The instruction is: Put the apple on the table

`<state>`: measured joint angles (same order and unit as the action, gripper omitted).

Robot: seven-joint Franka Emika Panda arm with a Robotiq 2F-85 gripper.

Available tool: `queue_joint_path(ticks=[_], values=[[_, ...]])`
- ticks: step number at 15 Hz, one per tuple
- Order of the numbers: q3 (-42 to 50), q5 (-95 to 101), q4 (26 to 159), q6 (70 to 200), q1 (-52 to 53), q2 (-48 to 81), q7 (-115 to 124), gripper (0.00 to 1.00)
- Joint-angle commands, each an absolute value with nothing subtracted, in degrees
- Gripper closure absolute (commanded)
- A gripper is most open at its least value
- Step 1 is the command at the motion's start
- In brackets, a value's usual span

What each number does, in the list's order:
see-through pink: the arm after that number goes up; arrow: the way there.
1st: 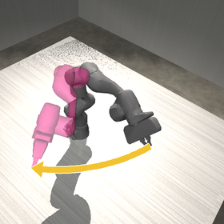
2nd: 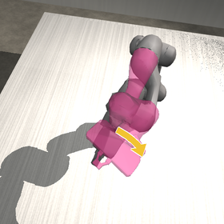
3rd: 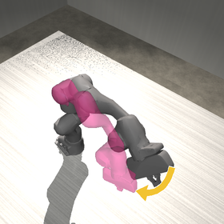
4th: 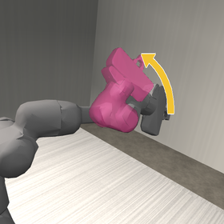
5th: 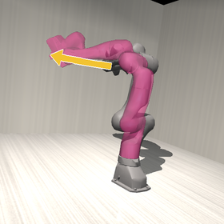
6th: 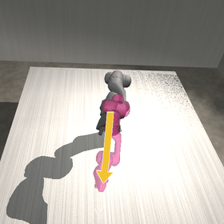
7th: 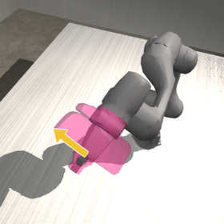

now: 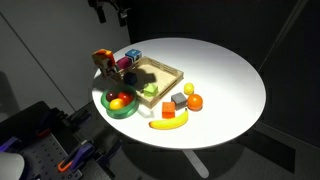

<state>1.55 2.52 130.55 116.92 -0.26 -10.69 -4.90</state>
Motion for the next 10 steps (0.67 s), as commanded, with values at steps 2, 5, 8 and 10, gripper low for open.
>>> queue_joint_path(ticks=[2,5,8,10], values=[[3.21,4.35,129.73,116.61,-2.18,-7.94,-7.84,0.00],[4.00,5.69,130.15,118.46,-3.03,-5.55,-9.63,0.00],[4.63,6.53,131.33,122.17,-3.71,-2.96,-12.20,0.00],[4.96,6.36,133.20,126.46,-4.00,-1.74,-14.46,0.00]])
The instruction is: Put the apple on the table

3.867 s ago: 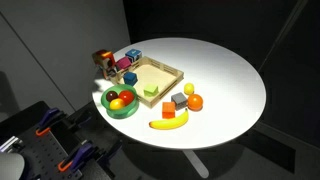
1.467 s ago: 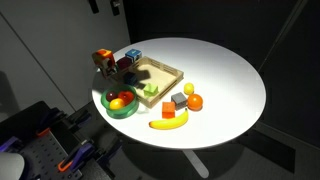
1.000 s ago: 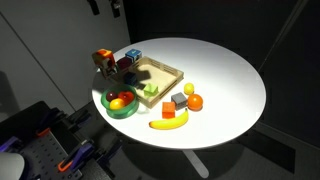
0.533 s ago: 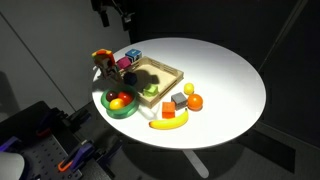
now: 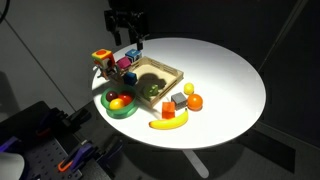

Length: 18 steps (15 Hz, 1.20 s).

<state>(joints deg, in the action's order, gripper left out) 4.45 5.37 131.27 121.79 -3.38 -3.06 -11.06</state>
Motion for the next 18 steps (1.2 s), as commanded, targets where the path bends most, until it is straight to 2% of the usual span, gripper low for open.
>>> queue_joint_path(ticks=[1,5,13,18], values=[[5.07,6.38,134.37,128.83,-4.15,-1.25,-15.37,0.00],[5.37,7.15,138.54,135.42,-4.73,0.53,-17.90,0.00],[6.09,11.06,145.01,135.53,-5.39,-0.66,-14.62,0.00],[5.95,12.64,149.39,140.24,-5.05,-0.10,-14.33,0.00]])
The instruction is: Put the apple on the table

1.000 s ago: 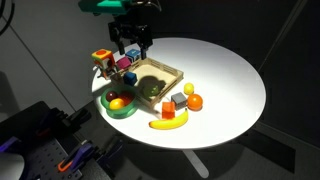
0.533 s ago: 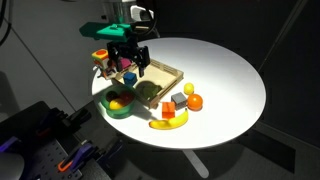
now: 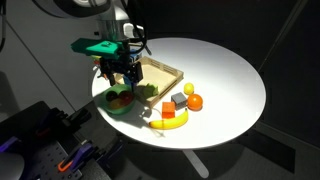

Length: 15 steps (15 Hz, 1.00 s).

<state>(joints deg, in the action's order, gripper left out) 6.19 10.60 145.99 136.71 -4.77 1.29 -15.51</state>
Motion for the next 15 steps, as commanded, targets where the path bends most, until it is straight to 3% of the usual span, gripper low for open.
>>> queue_joint_path(ticks=[1,15], values=[[5.84,12.74,150.29,141.75,-4.94,0.21,-14.64,0.00],[3.46,14.46,153.49,151.05,-2.76,4.70,-14.58,0.00]])
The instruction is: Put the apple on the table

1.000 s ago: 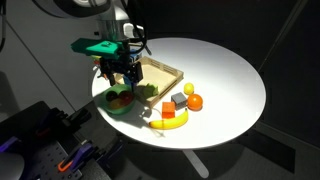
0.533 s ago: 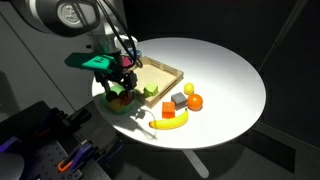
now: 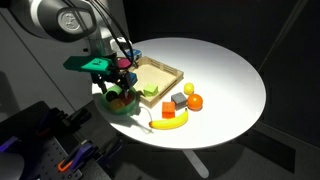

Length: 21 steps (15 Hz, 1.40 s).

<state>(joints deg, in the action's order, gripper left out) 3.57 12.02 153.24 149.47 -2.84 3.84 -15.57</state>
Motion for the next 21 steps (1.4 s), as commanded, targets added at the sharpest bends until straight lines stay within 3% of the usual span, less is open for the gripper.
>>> queue_joint_path(ticks=[1,21], values=[[3.42,14.85,153.40,151.29,-2.68,5.26,-14.48,0.00],[1.70,15.33,152.07,158.18,-2.51,11.51,-18.58,0.00]])
